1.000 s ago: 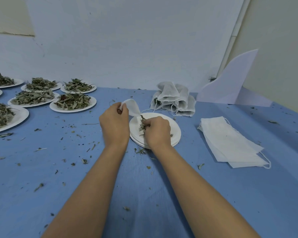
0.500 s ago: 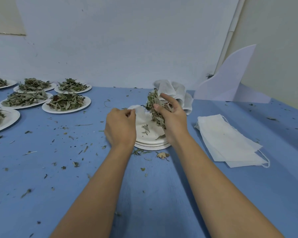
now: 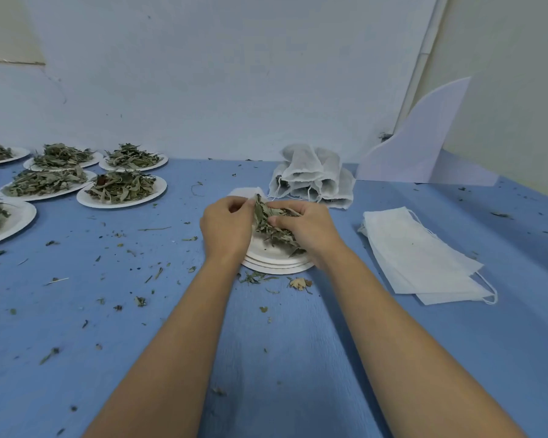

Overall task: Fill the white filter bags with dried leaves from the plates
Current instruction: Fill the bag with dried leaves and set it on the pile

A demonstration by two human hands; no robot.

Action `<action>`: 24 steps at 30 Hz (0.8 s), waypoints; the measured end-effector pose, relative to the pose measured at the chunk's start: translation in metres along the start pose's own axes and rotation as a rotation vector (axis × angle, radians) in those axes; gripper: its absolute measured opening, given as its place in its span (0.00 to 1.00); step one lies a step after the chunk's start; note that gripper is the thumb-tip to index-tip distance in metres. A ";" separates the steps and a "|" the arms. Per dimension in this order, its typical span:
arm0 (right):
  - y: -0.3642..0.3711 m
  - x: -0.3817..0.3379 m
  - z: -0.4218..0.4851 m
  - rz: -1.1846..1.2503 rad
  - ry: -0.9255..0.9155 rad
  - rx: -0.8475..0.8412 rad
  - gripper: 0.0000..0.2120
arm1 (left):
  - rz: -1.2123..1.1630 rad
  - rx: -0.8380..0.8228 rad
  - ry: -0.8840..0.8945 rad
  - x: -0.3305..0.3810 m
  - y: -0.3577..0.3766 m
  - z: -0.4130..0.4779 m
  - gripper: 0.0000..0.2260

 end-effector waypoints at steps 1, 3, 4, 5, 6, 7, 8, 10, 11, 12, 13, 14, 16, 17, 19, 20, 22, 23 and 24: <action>0.000 0.001 0.001 -0.024 0.005 0.036 0.12 | -0.062 -0.034 -0.003 0.000 0.001 0.000 0.04; -0.001 0.002 0.001 -0.054 0.011 0.101 0.12 | -0.116 -0.114 0.021 0.003 0.005 0.000 0.02; -0.001 0.003 0.001 -0.054 0.014 0.118 0.12 | -0.098 -0.155 0.054 0.005 0.007 0.000 0.03; 0.000 0.003 0.001 -0.052 0.017 0.124 0.12 | -0.060 -0.188 0.095 0.007 0.008 -0.001 0.04; 0.000 0.003 0.001 -0.052 0.017 0.129 0.13 | -0.016 -0.209 0.135 0.008 0.010 -0.002 0.06; 0.000 0.004 0.001 -0.050 0.015 0.132 0.13 | 0.027 -0.220 0.170 0.009 0.011 -0.003 0.09; 0.000 0.004 0.002 -0.047 0.014 0.135 0.13 | 0.062 -0.225 0.196 0.010 0.012 -0.004 0.11; 0.000 0.006 0.003 -0.034 0.024 0.142 0.13 | 0.124 -0.226 0.236 0.010 0.014 -0.005 0.10; 0.001 0.007 0.003 -0.019 0.028 0.141 0.12 | 0.158 -0.225 0.259 0.010 0.015 -0.006 0.08; 0.002 0.007 0.003 0.002 0.027 0.137 0.11 | 0.196 -0.227 0.282 0.011 0.016 -0.007 0.07; 0.002 0.007 0.004 0.027 0.024 0.134 0.11 | 0.227 -0.233 0.296 0.011 0.017 -0.007 0.06; 0.003 0.007 0.004 0.055 0.022 0.134 0.09 | 0.241 -0.243 0.297 0.011 0.018 -0.007 0.06; 0.002 0.006 0.003 0.117 0.035 0.147 0.07 | 0.201 -0.288 0.263 0.011 0.019 -0.008 0.07; 0.001 0.005 0.003 0.146 0.049 0.161 0.07 | 0.152 -0.328 0.234 0.011 0.020 -0.009 0.07; -0.001 0.005 0.004 0.199 0.073 0.191 0.12 | 0.060 -0.427 0.176 0.013 0.023 -0.009 0.09; -0.001 0.004 0.004 0.216 0.086 0.203 0.15 | 0.046 -0.465 0.161 0.014 0.023 -0.009 0.13; -0.001 0.004 0.004 0.229 0.118 0.200 0.21 | 0.089 -0.500 0.171 0.014 0.024 -0.010 0.17; 0.001 0.003 0.004 0.233 0.133 0.192 0.25 | 0.127 -0.502 0.191 0.014 0.025 -0.011 0.18; 0.002 0.002 0.003 0.234 0.140 0.182 0.28 | 0.161 -0.496 0.211 0.014 0.026 -0.012 0.19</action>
Point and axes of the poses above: each hand's wrist, its own z-axis towards the middle knuckle, its own y-axis out of the palm, x = y × z, the point moved 4 cm from there along z, towards the middle knuckle, and after that the axes turned 5 degrees about -x, right-handed, at the moved point
